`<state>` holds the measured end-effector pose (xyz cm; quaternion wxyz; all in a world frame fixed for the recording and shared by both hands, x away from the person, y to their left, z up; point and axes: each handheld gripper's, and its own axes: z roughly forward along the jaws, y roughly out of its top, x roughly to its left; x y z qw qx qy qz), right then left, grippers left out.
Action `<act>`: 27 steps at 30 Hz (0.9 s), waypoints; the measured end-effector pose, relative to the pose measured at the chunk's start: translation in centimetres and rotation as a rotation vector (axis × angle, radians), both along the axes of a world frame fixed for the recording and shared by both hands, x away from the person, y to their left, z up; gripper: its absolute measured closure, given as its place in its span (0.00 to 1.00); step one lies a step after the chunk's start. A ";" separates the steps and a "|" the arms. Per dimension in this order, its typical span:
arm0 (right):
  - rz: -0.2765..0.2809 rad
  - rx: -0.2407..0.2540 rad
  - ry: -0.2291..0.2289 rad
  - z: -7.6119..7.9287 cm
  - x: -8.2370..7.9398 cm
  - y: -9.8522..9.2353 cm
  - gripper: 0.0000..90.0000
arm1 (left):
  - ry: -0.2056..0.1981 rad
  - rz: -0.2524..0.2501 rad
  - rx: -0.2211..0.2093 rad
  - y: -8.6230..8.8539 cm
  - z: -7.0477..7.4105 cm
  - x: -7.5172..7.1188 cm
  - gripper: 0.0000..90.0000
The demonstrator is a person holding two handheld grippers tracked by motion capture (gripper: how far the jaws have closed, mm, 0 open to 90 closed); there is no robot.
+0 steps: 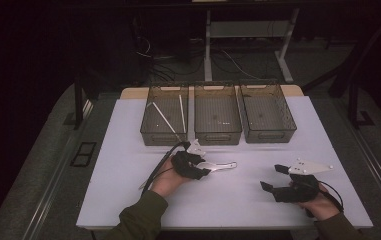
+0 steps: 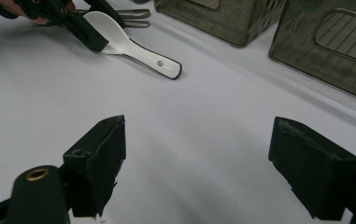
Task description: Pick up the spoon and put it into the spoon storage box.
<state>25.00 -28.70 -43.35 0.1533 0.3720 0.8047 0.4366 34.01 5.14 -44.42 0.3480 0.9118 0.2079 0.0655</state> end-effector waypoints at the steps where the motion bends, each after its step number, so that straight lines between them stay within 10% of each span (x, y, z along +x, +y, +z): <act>1: 0.001 0.000 0.000 0.0 0.0 0.0 0.21 | -0.010 -0.002 0.006 -0.1 0.0 -0.1 0.62; 27: 0.001 0.001 -0.003 0.0 0.0 0.0 0.21 | -0.054 -0.040 0.007 0.2 1.1 -0.5 0.90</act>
